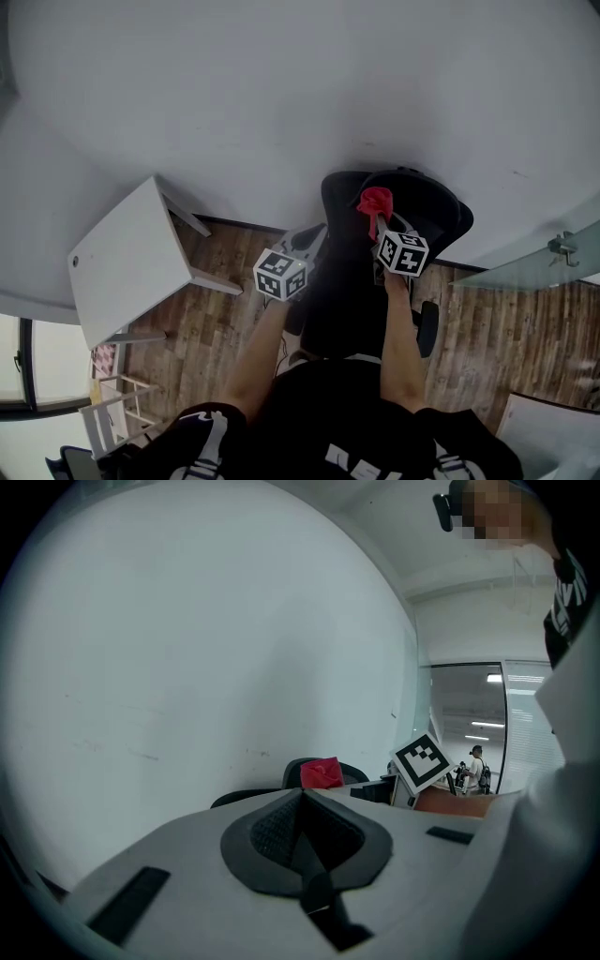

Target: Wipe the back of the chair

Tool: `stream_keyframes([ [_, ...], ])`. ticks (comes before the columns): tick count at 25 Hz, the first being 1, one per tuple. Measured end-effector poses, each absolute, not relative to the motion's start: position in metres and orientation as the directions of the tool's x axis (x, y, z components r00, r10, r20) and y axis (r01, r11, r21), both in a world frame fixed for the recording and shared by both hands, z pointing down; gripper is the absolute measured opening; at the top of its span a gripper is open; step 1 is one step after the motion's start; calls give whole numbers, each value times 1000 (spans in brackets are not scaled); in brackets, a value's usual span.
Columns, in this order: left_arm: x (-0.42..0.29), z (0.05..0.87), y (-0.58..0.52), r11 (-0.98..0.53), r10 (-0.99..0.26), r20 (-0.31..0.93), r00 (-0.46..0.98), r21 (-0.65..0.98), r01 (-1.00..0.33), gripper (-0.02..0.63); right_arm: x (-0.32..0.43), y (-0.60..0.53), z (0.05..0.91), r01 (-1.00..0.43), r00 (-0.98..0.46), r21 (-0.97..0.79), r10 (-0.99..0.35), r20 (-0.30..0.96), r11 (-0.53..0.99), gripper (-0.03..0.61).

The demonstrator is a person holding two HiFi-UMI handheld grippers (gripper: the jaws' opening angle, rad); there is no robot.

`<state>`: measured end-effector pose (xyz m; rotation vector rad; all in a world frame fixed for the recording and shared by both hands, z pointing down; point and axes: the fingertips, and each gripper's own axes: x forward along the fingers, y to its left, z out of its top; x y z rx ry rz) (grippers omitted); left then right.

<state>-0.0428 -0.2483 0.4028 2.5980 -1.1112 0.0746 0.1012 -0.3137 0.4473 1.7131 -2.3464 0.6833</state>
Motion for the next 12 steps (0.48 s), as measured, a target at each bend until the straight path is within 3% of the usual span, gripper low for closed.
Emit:
stream_keyframes([
  [12, -52, 407, -282, -596, -739, 195, 644, 256, -761, 25, 102, -356, 468, -928, -331, -310, -841, 428, 207, 69],
])
